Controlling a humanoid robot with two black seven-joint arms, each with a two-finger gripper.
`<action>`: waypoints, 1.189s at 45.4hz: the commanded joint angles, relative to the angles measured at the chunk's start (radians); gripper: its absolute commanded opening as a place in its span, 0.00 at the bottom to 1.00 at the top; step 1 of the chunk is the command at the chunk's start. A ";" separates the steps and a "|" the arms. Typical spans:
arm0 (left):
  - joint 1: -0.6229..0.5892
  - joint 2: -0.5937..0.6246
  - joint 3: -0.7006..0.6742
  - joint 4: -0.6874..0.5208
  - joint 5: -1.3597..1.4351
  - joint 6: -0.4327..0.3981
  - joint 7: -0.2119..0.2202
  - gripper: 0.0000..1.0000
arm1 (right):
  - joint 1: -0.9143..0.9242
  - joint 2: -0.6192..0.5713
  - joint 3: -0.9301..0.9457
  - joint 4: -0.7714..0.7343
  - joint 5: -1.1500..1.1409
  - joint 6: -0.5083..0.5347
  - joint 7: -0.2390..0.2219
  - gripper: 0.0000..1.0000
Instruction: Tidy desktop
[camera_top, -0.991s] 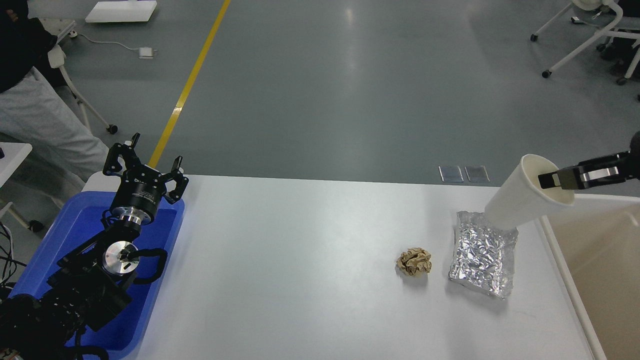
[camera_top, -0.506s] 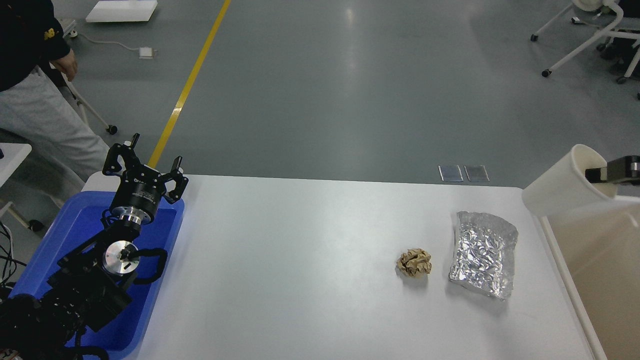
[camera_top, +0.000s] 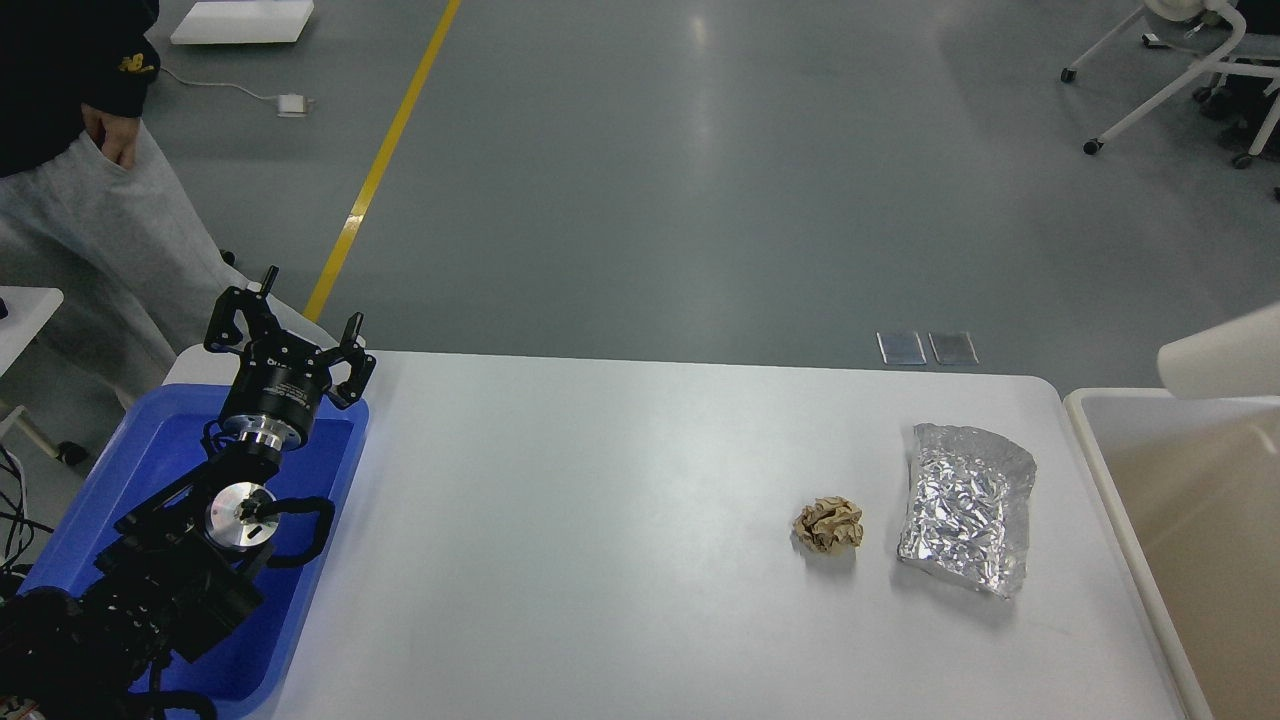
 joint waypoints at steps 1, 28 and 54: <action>0.000 0.000 0.000 0.001 0.000 0.001 0.000 1.00 | -0.190 0.103 0.007 -0.248 0.291 -0.023 0.000 0.00; 0.000 0.000 0.000 -0.001 0.000 0.001 0.000 1.00 | -0.581 0.540 0.098 -0.870 0.693 -0.029 -0.014 0.00; 0.000 0.000 0.000 -0.001 0.000 0.001 0.000 1.00 | -0.678 0.824 0.202 -1.003 0.689 -0.356 -0.078 0.00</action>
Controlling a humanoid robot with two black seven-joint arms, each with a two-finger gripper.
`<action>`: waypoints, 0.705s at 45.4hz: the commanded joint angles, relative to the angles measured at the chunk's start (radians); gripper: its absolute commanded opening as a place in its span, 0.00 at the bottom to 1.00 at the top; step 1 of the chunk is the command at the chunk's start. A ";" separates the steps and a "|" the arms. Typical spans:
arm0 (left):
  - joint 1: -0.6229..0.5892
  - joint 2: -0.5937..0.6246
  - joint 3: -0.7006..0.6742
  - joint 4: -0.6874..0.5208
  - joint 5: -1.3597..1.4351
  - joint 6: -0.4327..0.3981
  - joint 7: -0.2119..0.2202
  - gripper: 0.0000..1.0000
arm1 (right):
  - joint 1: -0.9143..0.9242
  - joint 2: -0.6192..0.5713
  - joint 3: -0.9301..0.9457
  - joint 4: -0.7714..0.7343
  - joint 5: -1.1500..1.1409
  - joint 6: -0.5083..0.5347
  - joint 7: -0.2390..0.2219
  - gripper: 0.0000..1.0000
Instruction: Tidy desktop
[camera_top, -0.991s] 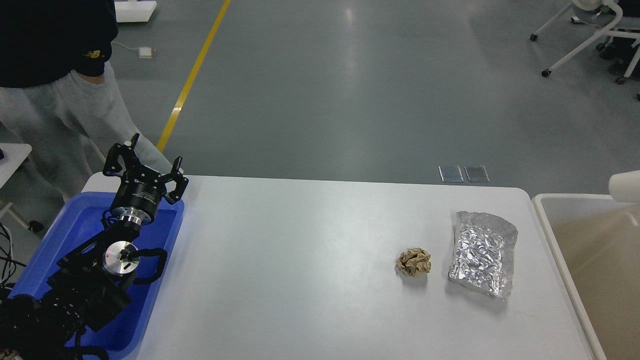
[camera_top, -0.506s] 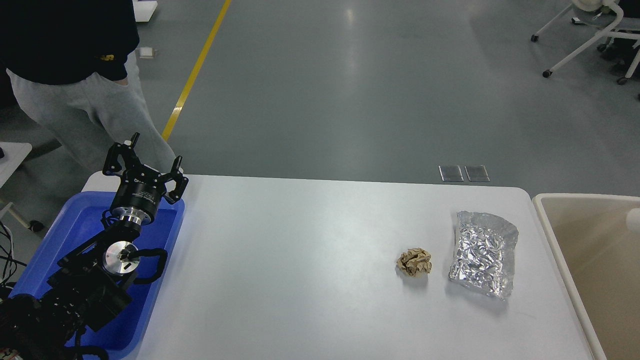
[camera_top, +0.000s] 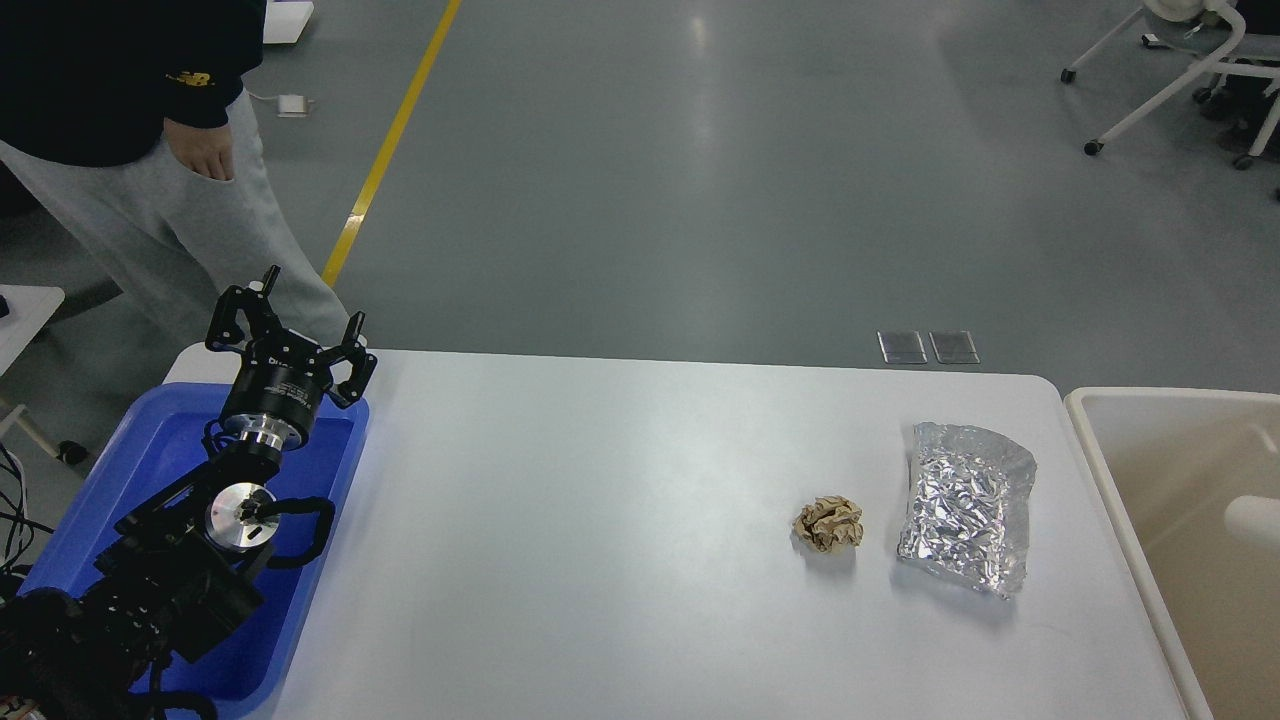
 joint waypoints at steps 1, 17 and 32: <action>0.000 0.000 0.000 0.000 0.000 0.000 0.000 1.00 | -0.032 0.087 0.028 -0.031 0.003 -0.129 -0.041 0.00; 0.000 0.000 0.000 0.000 0.000 0.000 0.000 1.00 | -0.032 0.090 0.054 -0.029 0.009 -0.156 -0.041 0.00; 0.000 0.000 0.000 0.000 0.000 0.000 0.000 1.00 | -0.022 0.090 0.062 -0.032 0.009 -0.157 -0.040 0.65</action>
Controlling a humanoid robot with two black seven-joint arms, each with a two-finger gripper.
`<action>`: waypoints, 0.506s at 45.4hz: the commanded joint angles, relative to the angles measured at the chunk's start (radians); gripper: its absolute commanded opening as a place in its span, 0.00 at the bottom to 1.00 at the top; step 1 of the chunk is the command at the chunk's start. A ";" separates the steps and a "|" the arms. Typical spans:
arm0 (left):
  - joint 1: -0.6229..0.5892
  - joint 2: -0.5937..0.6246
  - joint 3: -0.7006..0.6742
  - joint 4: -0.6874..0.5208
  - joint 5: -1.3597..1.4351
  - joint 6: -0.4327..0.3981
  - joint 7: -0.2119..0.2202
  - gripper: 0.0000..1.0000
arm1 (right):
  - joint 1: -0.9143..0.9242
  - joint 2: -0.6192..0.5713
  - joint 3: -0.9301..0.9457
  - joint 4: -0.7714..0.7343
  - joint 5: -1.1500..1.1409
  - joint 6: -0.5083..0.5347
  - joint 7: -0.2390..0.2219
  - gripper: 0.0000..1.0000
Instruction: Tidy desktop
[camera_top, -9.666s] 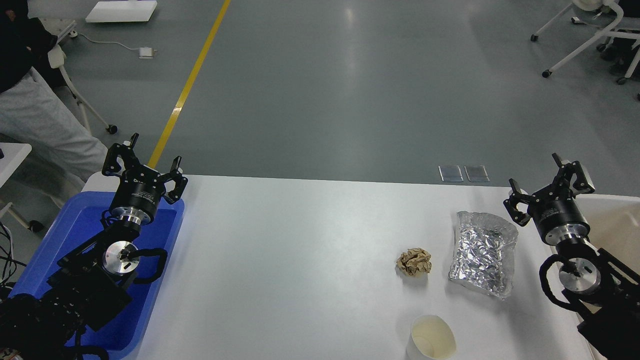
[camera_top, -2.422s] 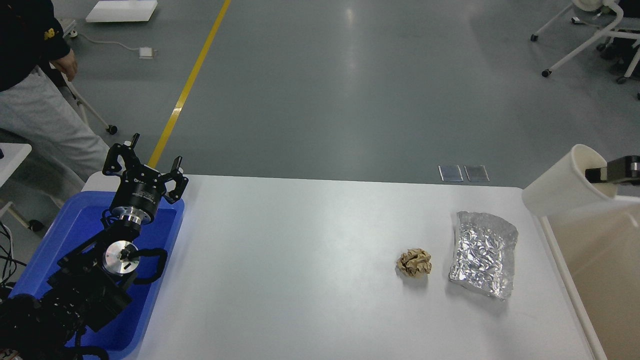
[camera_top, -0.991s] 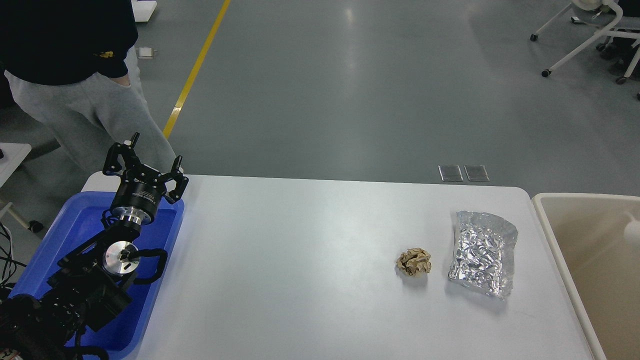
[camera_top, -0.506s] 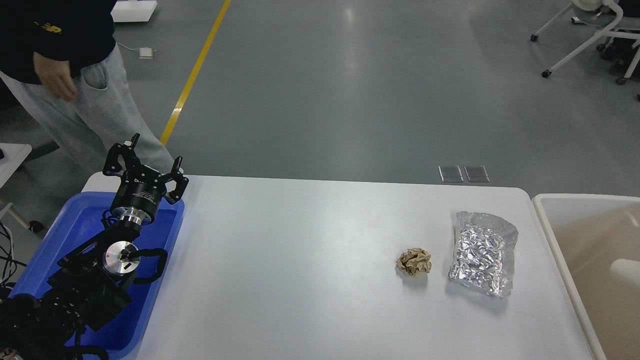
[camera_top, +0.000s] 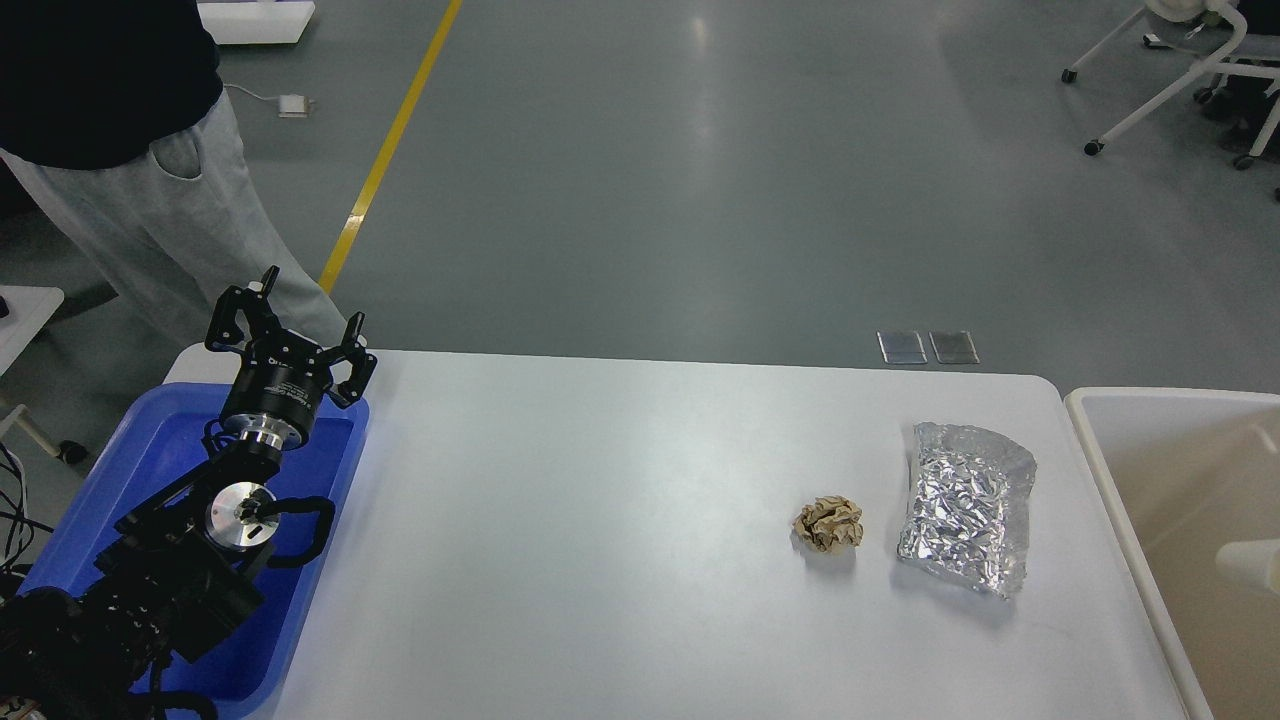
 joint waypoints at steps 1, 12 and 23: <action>0.000 0.000 0.000 -0.001 0.000 0.000 0.000 1.00 | 0.008 0.001 0.006 -0.007 0.000 -0.009 0.000 0.69; 0.000 0.000 0.000 -0.001 0.000 0.000 0.000 1.00 | 0.060 -0.028 0.001 -0.017 0.000 -0.021 0.004 0.99; 0.000 0.000 0.000 -0.001 0.000 0.000 0.000 1.00 | 0.075 -0.030 0.004 -0.057 0.000 -0.035 0.007 0.99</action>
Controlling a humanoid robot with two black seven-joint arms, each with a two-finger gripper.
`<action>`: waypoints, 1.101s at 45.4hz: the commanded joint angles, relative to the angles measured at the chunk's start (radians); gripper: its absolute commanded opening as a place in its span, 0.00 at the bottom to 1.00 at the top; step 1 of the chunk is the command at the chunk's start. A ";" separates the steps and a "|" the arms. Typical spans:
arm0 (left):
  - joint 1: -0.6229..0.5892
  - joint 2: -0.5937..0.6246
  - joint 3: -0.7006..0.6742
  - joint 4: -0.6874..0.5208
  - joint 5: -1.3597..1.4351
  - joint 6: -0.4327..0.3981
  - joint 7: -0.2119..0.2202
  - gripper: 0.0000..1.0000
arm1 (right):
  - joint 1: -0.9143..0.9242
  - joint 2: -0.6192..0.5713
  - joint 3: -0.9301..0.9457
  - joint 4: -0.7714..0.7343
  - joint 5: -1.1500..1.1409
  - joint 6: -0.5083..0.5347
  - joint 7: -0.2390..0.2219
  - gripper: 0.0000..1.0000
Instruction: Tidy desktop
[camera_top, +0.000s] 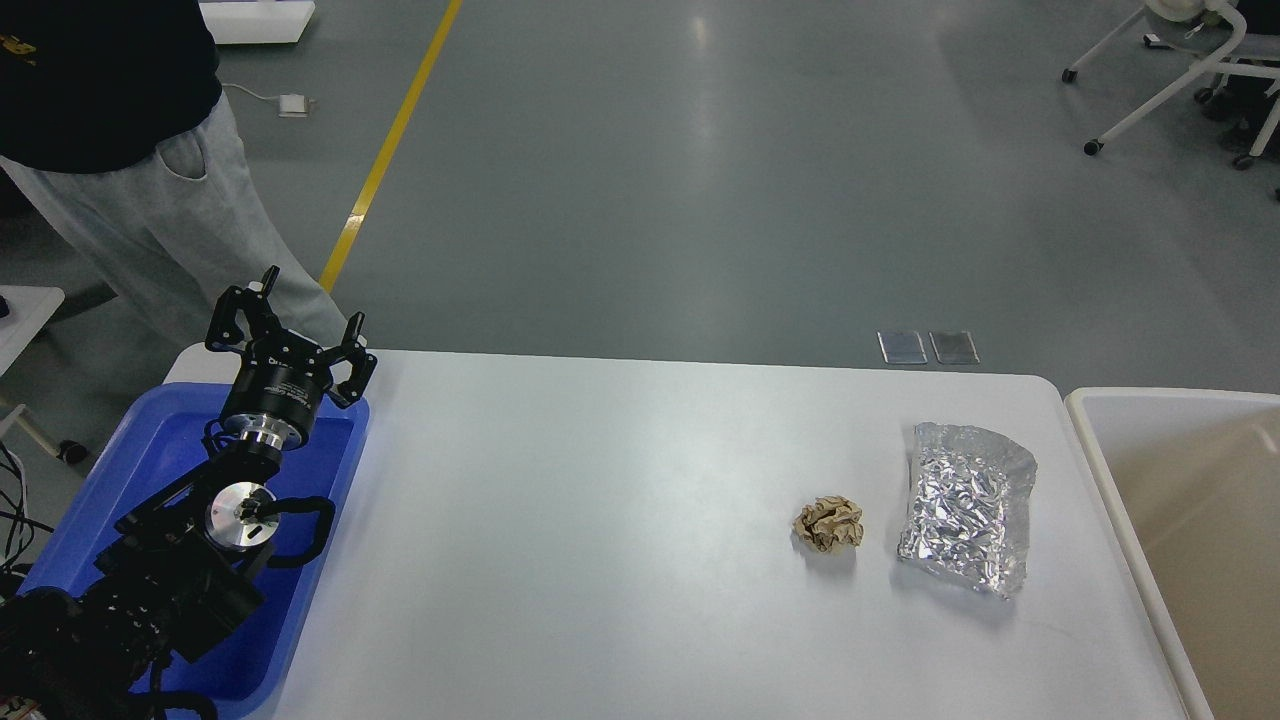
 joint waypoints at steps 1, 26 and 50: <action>0.000 0.000 0.000 0.000 0.000 0.000 0.000 1.00 | 0.028 -0.008 0.003 -0.039 -0.001 -0.012 0.003 0.99; 0.000 0.000 0.000 0.000 0.000 0.000 0.000 1.00 | 0.063 -0.025 -0.010 -0.034 0.000 0.054 0.006 1.00; 0.000 0.000 0.000 0.002 0.000 0.000 0.000 1.00 | 0.085 -0.184 0.380 0.364 0.057 0.421 0.017 1.00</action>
